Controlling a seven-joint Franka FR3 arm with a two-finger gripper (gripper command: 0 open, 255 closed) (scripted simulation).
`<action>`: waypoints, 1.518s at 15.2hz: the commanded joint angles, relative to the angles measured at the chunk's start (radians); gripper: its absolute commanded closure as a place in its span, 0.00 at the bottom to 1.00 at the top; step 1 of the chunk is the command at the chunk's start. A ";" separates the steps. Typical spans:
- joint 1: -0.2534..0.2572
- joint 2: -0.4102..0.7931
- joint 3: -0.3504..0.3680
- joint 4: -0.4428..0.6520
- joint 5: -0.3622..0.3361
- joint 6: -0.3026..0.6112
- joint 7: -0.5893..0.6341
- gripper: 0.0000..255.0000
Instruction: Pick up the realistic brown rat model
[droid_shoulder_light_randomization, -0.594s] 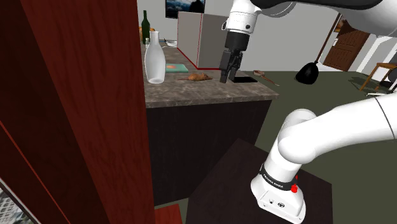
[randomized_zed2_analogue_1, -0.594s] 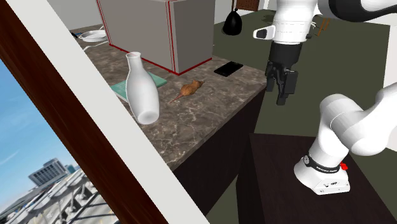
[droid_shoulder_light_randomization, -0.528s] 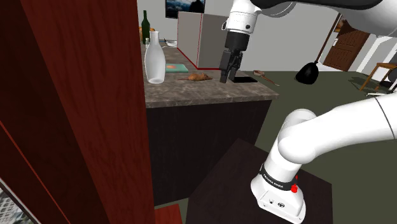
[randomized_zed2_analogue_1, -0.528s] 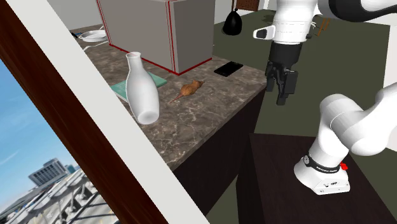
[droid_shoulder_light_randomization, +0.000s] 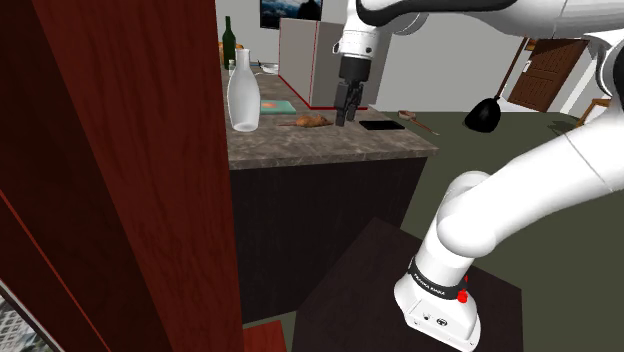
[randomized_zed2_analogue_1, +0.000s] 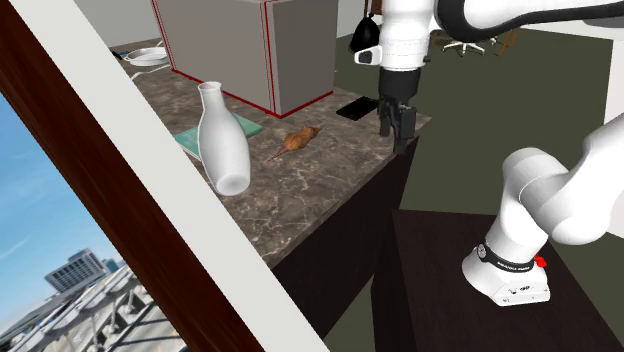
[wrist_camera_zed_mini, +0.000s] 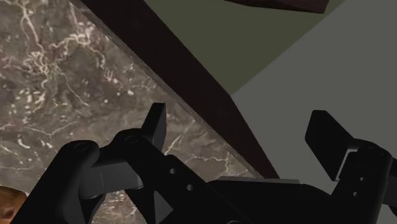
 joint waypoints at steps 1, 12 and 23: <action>0.003 0.069 -0.024 0.045 -0.015 0.017 -0.050 0.00; 0.006 0.497 -0.144 0.373 -0.024 0.079 -0.334 0.00; -0.052 0.898 -0.172 0.784 0.041 0.038 -0.541 0.00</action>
